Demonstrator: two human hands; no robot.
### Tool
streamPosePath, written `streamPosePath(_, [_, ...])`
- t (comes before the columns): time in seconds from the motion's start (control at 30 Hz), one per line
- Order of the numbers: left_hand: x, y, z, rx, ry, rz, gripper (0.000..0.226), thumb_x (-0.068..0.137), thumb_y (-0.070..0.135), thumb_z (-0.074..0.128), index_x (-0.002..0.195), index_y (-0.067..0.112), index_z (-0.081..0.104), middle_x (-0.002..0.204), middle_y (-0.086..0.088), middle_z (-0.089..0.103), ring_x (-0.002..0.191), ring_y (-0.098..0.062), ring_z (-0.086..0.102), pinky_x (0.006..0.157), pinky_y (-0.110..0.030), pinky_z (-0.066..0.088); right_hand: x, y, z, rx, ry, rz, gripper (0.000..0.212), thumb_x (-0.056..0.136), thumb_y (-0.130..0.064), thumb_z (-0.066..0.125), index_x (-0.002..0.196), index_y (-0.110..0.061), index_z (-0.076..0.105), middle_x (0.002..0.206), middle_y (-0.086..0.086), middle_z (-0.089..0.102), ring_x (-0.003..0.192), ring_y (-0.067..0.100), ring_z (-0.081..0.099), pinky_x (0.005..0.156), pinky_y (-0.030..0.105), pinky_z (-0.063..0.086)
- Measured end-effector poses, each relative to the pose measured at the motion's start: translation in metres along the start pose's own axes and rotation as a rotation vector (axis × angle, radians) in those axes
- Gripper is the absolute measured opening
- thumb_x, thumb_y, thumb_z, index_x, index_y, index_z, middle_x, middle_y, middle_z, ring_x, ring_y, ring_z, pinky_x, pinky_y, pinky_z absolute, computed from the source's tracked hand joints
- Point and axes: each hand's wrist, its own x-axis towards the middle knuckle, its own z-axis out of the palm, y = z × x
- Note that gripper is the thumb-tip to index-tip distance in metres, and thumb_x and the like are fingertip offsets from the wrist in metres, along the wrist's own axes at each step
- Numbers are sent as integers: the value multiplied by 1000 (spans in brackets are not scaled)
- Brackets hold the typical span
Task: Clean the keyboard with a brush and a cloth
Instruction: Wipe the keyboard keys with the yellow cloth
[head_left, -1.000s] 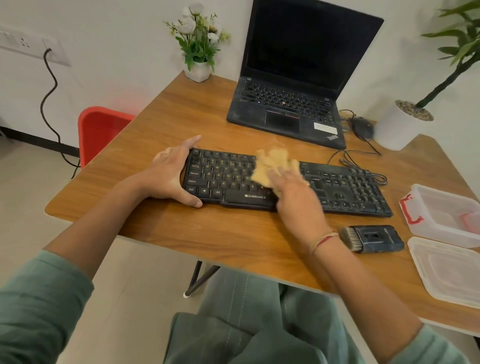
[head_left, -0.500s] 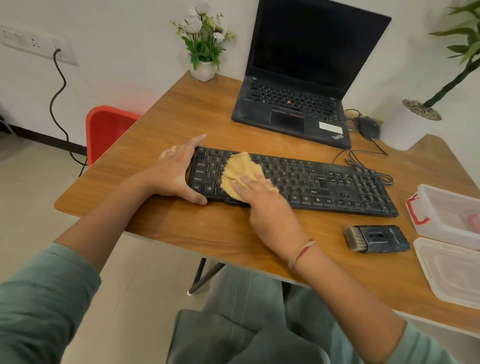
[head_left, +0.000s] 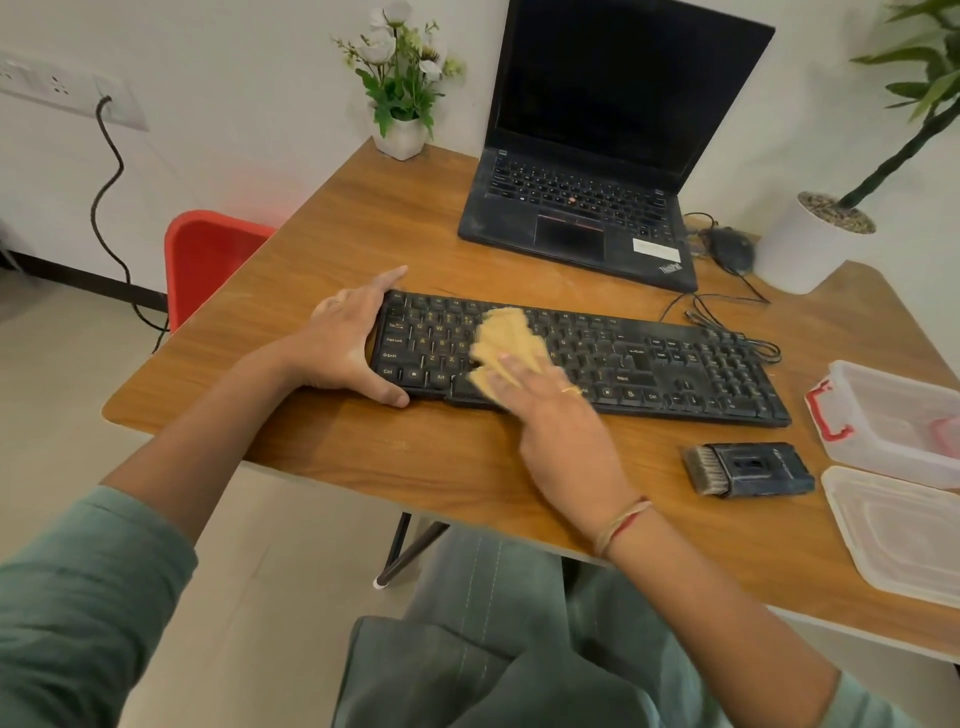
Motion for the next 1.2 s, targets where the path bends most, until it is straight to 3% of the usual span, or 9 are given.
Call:
streamPosePath(0.17, [1, -1, 1, 4, 7, 4, 144, 33, 76, 69, 152, 35, -1, 152, -2, 28, 137, -27, 26, 114, -45, 15, 4, 39, -8, 85, 105, 367, 58, 94, 1, 38, 146, -23, 34, 154, 4, 30, 144, 25, 24, 117, 40, 23])
streamPosePath(0.43, [0, 0, 1, 12, 17, 4, 142, 34, 75, 69, 152, 34, 1, 151, -2, 29, 136, -27, 27, 114, -43, 16, 20, -41, 14, 373, 58, 63, 58, 97, -1, 34, 151, -20, 22, 147, 6, 43, 136, 19, 38, 116, 37, 26])
streamPosePath(0.57, [-1, 0, 2, -10, 21, 17, 143, 34, 74, 70, 152, 35, 1, 151, -2, 29, 136, -26, 27, 112, -41, 16, 20, -6, -15, 613, 109, 85, 48, 99, -7, 42, 141, -31, 39, 118, -15, 58, 79, -1, 54, 78, 23, 53])
streamPosePath(0.63, [-1, 0, 2, -11, 22, 19, 143, 33, 75, 70, 152, 34, 1, 152, -2, 29, 137, -26, 26, 113, -42, 15, 25, 32, -32, 664, 253, 270, 42, 99, -10, 43, 135, -31, 46, 103, -24, 54, 70, -3, 49, 65, 17, 50])
streamPosePath(0.7, [0, 0, 2, -15, 19, 13, 143, 33, 75, 70, 152, 35, 1, 152, -2, 28, 137, -26, 26, 114, -43, 15, 26, 67, -45, 504, 382, 401, 39, 100, -13, 39, 137, -23, 49, 102, -12, 60, 71, 1, 51, 57, 12, 43])
streamPosePath(0.87, [0, -2, 3, 2, 27, 14, 143, 33, 75, 70, 152, 37, 1, 152, -2, 29, 137, -27, 27, 114, -45, 16, 21, 83, -31, 194, 354, 367, 27, 98, -17, 43, 121, -13, 57, 90, 0, 60, 81, 22, 59, 67, 27, 35])
streamPosePath(0.93, [0, -2, 3, -3, 23, 12, 142, 33, 75, 70, 152, 37, 1, 152, -2, 29, 137, -26, 26, 114, -44, 16, 23, 70, -10, 118, 164, 410, 31, 100, -27, 39, 127, -16, 51, 115, 11, 61, 109, 34, 57, 83, 35, 42])
streamPosePath(1.0, [0, -1, 3, -2, 23, 10, 142, 33, 75, 70, 152, 37, 1, 152, -2, 29, 137, -26, 26, 113, -43, 15, 25, 60, 6, -25, 53, 462, 41, 102, -35, 32, 141, -22, 37, 147, 15, 40, 134, 43, 34, 108, 51, 28])
streamPosePath(1.2, [0, -1, 2, 0, 8, 8, 141, 34, 75, 70, 151, 37, 1, 152, -1, 27, 137, -25, 25, 114, -44, 15, 39, 53, 4, -93, -43, 514, 49, 101, -28, 32, 149, -28, 24, 154, 14, 28, 136, 46, 27, 112, 56, 23])
